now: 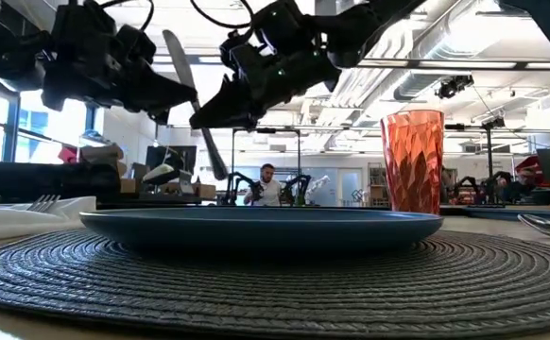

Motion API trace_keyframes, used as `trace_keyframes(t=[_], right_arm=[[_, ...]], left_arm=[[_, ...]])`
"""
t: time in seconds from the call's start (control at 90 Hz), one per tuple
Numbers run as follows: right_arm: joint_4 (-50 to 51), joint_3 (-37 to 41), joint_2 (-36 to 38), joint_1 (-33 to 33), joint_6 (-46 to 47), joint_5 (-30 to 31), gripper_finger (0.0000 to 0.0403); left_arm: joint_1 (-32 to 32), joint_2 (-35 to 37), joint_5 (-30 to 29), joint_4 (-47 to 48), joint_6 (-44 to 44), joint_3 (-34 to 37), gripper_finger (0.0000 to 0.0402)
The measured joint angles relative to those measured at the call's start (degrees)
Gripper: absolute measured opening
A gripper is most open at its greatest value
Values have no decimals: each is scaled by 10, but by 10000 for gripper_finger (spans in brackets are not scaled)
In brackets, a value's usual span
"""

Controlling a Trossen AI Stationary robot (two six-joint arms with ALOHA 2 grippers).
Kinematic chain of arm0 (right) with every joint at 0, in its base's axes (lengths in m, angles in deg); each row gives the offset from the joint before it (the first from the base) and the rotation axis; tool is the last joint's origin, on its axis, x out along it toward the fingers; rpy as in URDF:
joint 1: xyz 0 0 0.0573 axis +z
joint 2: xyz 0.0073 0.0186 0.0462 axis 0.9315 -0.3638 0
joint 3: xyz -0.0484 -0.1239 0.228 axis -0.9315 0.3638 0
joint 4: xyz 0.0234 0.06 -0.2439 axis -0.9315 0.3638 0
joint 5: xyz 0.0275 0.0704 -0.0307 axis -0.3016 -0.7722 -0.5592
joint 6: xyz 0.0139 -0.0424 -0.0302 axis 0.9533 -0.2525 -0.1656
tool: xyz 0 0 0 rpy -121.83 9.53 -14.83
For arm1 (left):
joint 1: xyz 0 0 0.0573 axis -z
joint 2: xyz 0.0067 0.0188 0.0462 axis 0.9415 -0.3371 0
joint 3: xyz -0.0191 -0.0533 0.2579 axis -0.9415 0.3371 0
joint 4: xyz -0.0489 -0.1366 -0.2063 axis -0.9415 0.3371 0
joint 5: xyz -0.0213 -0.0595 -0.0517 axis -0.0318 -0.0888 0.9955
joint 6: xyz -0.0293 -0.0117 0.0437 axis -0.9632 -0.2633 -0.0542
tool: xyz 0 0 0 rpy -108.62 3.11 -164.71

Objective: Set table place
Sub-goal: Put the silver table knife to the right of the gray table mat

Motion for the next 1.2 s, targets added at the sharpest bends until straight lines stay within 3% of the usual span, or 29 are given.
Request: trace_keyframes(t=[0.411, 0.578, 0.833, 1.2], right_arm=[[170, 1, 70, 46, 116, 121, 2], [253, 1, 110, 84, 213, 160, 1], [363, 1, 140, 180, 431, 162, 0], [573, 1, 140, 335, 833, 184, 0]], left_arm=[[0, 4, -26, 37, 4, 0, 136], [0, 16, -37, 84, 1, 0, 142], [25, 25, -38, 140, -5, 0, 142], [61, 25, -39, 141, 15, 0, 143]])
